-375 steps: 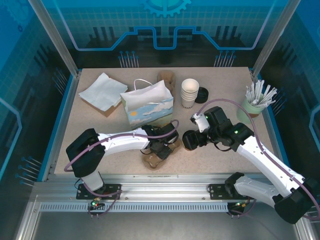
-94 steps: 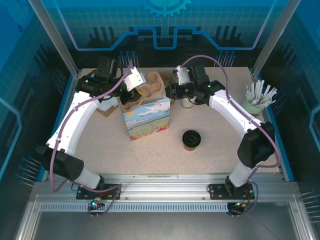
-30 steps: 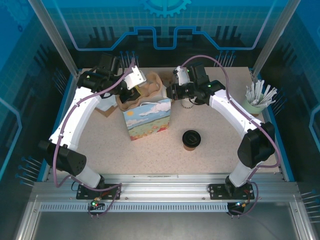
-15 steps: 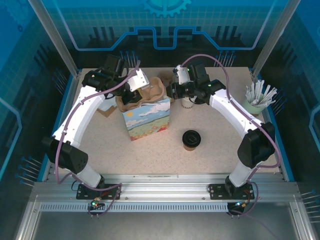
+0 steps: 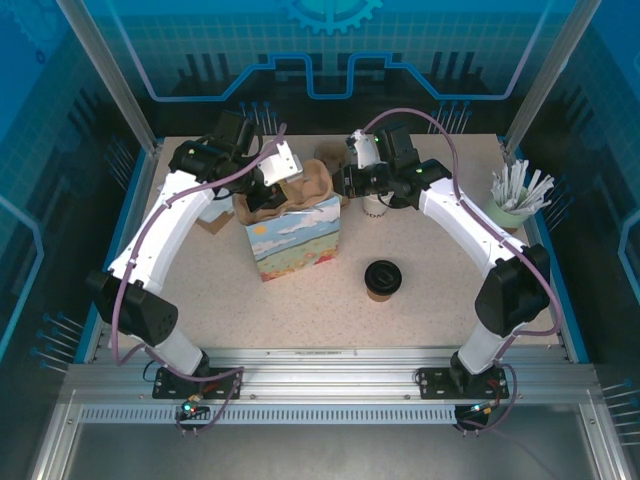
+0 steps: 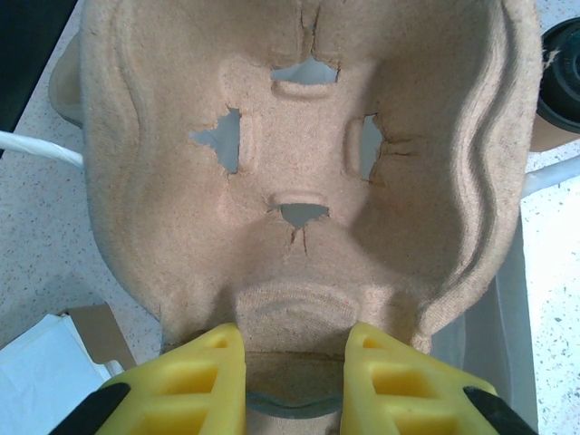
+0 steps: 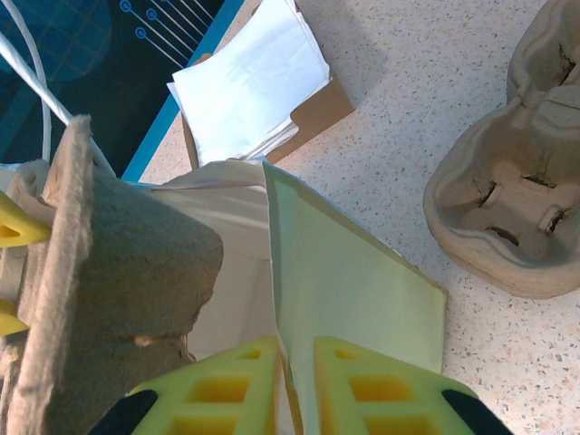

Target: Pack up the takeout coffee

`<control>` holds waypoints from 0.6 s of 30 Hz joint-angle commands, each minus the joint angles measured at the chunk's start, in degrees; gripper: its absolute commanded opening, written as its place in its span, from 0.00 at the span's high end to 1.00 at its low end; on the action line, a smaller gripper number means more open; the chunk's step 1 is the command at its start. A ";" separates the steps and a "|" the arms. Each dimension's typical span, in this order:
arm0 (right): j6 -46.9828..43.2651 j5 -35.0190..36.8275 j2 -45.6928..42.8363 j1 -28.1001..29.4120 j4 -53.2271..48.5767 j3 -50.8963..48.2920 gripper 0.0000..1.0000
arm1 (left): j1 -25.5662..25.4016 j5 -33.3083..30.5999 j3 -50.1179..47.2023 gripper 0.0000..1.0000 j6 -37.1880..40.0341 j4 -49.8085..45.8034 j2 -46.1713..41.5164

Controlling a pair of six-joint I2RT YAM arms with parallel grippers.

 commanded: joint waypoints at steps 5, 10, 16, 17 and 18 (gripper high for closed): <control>0.98 1.33 -1.41 0.10 0.61 1.30 0.82 | -0.46 1.09 1.70 0.78 -0.18 -4.08 -0.03; 1.13 1.55 -1.41 0.17 0.78 1.19 0.82 | -0.55 1.19 1.47 0.78 -0.03 -4.35 -0.96; 1.06 1.61 -1.32 0.25 0.59 1.59 0.82 | -0.66 1.75 0.59 0.78 0.09 -4.53 -0.70; 0.94 1.64 -1.26 0.25 0.46 1.57 0.82 | -0.67 2.15 0.56 0.78 0.08 -4.51 -0.79; 1.00 1.64 -1.23 0.26 0.39 1.64 0.82 | -0.71 2.61 0.56 0.78 -0.01 -4.47 -0.94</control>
